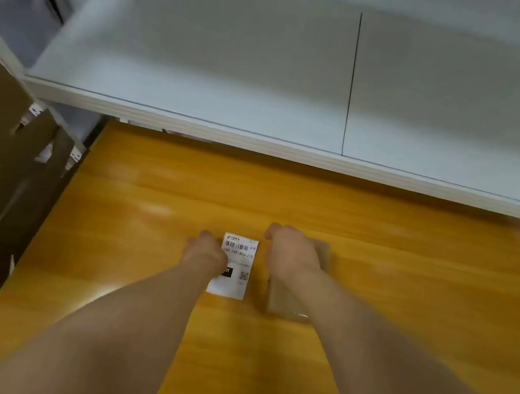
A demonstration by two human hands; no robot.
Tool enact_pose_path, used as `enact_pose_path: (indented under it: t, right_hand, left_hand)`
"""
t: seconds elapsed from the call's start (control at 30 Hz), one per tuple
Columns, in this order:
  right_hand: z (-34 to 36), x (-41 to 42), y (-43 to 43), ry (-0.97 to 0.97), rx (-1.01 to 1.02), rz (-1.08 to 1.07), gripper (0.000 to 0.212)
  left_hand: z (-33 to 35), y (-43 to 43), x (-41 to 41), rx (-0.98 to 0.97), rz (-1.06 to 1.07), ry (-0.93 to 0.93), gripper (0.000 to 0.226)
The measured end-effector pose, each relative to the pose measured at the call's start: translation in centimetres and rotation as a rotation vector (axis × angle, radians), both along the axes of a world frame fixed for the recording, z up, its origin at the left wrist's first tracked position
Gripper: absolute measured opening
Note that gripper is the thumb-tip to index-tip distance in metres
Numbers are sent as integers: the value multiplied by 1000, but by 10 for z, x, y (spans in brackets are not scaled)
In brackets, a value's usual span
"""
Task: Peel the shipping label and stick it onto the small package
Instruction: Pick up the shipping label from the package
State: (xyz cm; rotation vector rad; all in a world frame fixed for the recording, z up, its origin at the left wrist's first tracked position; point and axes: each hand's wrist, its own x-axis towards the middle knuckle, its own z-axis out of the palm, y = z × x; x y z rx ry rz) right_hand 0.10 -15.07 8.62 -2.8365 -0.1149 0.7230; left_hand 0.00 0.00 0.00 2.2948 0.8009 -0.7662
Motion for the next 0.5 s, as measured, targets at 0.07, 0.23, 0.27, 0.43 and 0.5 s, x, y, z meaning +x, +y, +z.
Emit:
enact_pose_path:
  t: [0.07, 0.23, 0.27, 0.43, 0.5]
  right_hand:
    - [-7, 3, -1, 0, 7, -10, 36]
    - [-17, 7, 1, -17, 6, -25, 37]
    - [-16, 7, 2, -26, 17, -34, 38]
    - [-22, 6, 6, -9, 104, -97, 39]
    - [-22, 5, 6, -18, 145, -159, 37]
  left_hand:
    - [-5, 1, -3, 12, 29, 23, 43]
    - [-17, 1, 2, -80, 102, -39, 50]
    - [-16, 1, 3, -90, 112, -59, 46]
    - [-17, -1, 4, -94, 91, -117, 24]
    - [-13, -1, 3, -172, 126, -146, 10]
